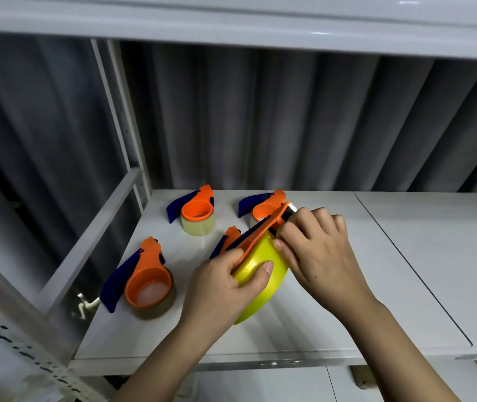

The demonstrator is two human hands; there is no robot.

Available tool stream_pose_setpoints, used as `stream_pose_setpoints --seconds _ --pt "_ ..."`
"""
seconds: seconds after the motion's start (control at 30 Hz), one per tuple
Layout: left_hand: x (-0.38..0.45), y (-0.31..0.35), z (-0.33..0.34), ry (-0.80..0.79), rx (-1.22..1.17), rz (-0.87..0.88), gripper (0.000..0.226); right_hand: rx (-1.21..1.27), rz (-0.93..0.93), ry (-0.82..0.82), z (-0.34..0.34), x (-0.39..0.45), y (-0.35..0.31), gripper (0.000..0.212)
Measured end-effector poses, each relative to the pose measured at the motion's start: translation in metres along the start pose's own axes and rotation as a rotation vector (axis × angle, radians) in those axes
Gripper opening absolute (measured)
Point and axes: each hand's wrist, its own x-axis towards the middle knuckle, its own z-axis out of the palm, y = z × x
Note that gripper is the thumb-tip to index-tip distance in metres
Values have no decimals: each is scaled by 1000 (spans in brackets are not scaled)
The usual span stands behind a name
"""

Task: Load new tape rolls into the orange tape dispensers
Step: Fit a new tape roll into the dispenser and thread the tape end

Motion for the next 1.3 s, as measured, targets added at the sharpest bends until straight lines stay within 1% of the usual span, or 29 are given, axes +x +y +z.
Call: stream_pose_setpoints --seconds 0.17,0.33,0.4,0.57,0.8,0.9,0.97,1.03,1.13,1.2,1.27,1.3 --pt "0 -1 -2 -12 12 6 58 -46 -58 19 2 1 0 25" --pt "-1 0 -2 -5 23 10 58 60 30 -10 0 2 -4 23" --pt "-1 0 -3 -2 42 22 58 52 39 -21 -1 3 -5 22" --pt "0 -1 -5 -9 109 54 59 -55 -86 -29 -3 6 -2 26" --pt "-1 1 -9 -36 109 40 61 -8 -112 -12 2 6 1 26" --pt "1 4 -11 -52 16 -14 62 -71 -142 9 1 11 7 25" --pt "1 7 -13 -89 -83 -55 62 -139 -139 42 -3 17 16 25" --pt "1 7 -14 -122 -137 -88 65 -188 -176 61 -8 22 22 24" --pt "2 10 -17 -141 -156 -110 71 -258 -279 21 -15 26 25 32" --pt "2 16 -19 -183 -179 -138 73 -276 -312 -22 -20 29 27 38" --pt "5 22 -21 -223 -206 -166 73 -289 -312 -50 -23 34 30 36" --pt "6 23 -23 -237 -199 -163 73 -295 -313 -56 -23 35 32 30"
